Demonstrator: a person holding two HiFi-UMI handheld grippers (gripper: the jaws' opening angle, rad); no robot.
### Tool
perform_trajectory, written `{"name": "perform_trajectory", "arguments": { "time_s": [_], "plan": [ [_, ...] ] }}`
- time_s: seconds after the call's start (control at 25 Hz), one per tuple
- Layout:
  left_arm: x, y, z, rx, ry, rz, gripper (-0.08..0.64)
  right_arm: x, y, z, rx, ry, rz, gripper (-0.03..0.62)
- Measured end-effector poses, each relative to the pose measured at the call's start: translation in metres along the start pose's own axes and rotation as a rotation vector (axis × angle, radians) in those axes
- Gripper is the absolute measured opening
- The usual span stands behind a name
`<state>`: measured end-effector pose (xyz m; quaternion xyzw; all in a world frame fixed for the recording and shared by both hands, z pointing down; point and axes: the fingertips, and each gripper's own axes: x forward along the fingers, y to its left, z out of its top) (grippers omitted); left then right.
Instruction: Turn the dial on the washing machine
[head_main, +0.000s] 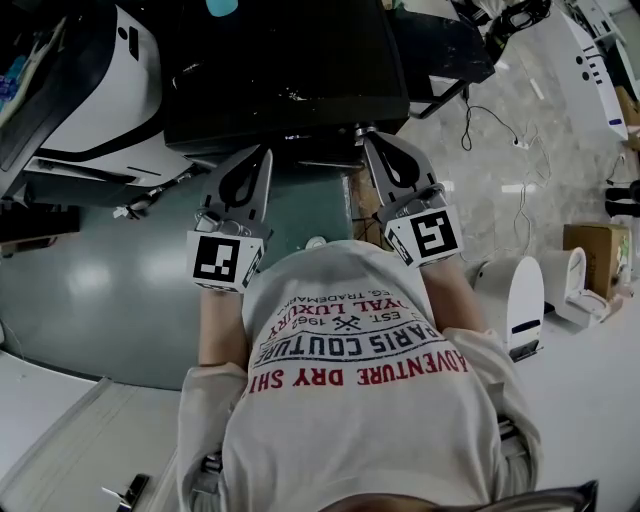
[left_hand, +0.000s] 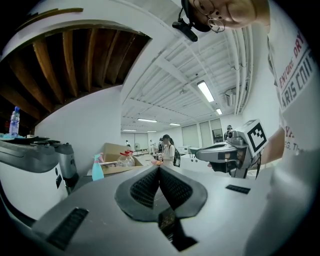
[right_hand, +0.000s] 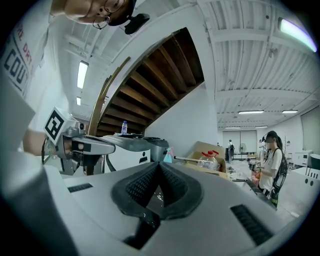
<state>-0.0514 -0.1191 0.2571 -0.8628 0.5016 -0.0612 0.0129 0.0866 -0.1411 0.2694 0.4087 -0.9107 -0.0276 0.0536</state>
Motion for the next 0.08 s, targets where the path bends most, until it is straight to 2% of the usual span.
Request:
{"name": "perform_trajectory", "arguments": {
  "time_s": [0.08],
  "plan": [
    [-0.0014, -0.0021, -0.0009, 0.011, 0.005, -0.008, 0.017, -0.0016, 0.0004, -0.0002, 0.000, 0.004, -0.004, 0.028]
  ]
}}
